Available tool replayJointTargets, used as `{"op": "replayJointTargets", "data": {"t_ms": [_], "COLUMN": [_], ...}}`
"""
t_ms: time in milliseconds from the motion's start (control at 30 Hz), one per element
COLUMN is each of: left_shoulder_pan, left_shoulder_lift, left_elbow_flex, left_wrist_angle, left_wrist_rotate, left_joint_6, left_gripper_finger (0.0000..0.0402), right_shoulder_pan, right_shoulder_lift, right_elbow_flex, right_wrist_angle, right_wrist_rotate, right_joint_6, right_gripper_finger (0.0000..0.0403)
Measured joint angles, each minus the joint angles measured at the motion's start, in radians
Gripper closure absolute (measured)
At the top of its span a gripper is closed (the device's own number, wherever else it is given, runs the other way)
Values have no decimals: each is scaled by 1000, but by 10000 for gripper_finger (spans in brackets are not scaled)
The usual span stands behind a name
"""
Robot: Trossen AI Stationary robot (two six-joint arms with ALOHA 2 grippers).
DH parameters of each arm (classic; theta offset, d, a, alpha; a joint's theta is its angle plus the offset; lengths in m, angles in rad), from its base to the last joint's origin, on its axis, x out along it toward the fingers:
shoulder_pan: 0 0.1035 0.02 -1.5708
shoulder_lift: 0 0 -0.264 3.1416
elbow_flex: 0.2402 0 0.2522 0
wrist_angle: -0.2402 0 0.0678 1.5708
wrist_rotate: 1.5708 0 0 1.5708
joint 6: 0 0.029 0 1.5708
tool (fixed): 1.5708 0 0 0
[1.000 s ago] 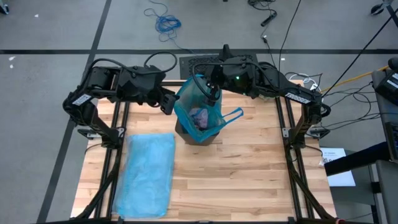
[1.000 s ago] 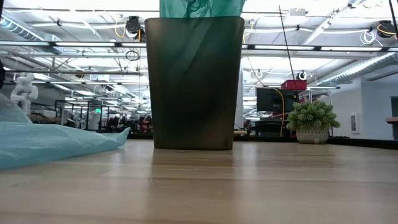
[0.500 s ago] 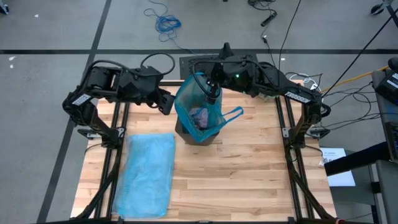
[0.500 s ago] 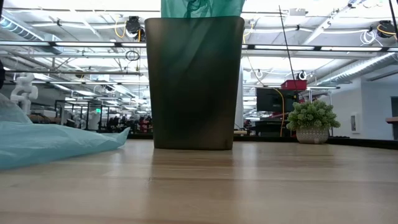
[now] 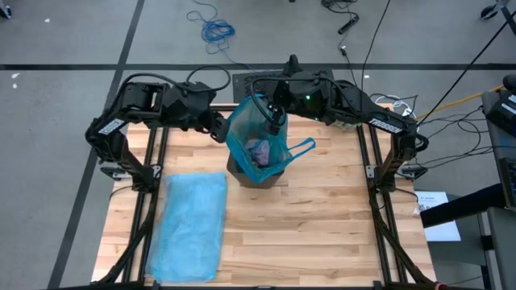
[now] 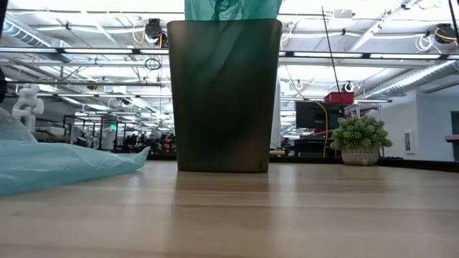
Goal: Place trash/remove bag and relplace
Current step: Remove the trash bag from the trash bin
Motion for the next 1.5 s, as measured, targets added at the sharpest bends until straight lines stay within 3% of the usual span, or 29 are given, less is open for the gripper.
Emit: {"op": "replayJointTargets", "data": {"t_ms": [133, 300, 433, 1133, 1267, 1500], "left_shoulder_pan": [8, 9, 8, 7, 7, 13], "left_shoulder_lift": [13, 21, 5, -61, -38, -39], "left_elbow_flex": [0, 0, 0, 1, 1, 1], "left_wrist_angle": [-17, -33, -30, 60, 72, 124], "left_wrist_rotate": [14, 60, 62, 96, 163, 159], "left_joint_6": [10, 10, 9, 6, 34, 36], "left_gripper_finger": [290, 385, 398, 398, 376, 322], "right_shoulder_pan": [0, -5, -5, -4, -5, -5], "right_shoulder_lift": [0, 0, 0, 0, 0, 0], "right_elbow_flex": [0, 0, 0, 0, 0, 0], "right_wrist_angle": [0, -1, -1, -8, -8, -9], "right_wrist_rotate": [0, 0, 0, -3, -3, -3], "right_joint_6": [0, 0, 0, 0, -10, -10], "right_gripper_finger": [403, 403, 403, 403, 403, 403]}}
